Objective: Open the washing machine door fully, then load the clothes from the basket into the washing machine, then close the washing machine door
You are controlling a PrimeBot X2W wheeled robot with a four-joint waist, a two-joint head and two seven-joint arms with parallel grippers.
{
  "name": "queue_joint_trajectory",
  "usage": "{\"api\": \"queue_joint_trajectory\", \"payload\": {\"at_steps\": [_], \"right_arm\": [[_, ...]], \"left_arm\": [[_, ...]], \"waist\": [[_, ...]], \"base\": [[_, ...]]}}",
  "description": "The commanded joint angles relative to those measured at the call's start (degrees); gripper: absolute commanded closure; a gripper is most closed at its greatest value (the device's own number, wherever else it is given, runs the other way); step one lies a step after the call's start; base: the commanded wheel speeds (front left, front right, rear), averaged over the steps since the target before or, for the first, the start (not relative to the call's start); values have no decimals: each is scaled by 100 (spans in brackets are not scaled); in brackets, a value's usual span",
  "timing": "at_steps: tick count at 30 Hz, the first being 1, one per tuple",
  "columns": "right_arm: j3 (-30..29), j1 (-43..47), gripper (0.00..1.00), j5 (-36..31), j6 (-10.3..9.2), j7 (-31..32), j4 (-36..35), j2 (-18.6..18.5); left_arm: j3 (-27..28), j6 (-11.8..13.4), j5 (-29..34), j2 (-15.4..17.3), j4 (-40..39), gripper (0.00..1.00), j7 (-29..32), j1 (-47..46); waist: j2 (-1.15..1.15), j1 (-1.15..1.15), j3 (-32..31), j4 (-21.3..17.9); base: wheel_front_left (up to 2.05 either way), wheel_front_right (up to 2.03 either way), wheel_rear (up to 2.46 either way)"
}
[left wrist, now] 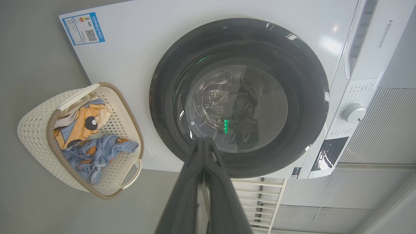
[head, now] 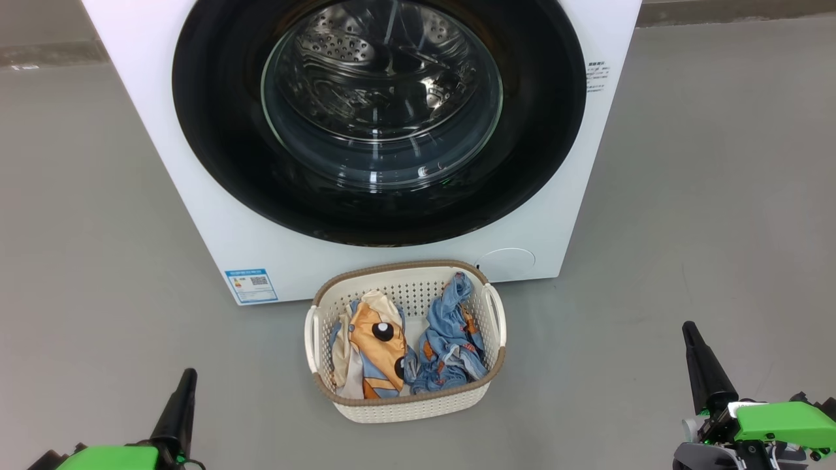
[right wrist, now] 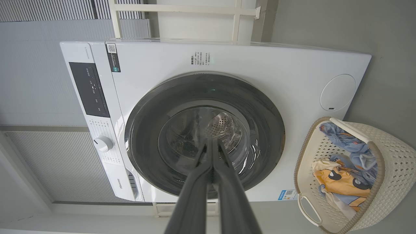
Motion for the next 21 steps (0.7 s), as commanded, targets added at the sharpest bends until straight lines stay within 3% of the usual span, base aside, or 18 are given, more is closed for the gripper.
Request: {"api": "queue_joint_trajectory", "payload": {"at_steps": [1,21], "right_arm": [[131,-62,100,23,10,45,-176,-17],[131,-62,100,23,10,45,-176,-17]], "left_arm": [[198,-17,-48,76,-169,100,35,-237],[198,-17,-48,76,-169,100,35,-237]], "waist": [[0,0,0,0],[0,0,0,0]], "base": [[0,0,0],[0,0,0]]}}
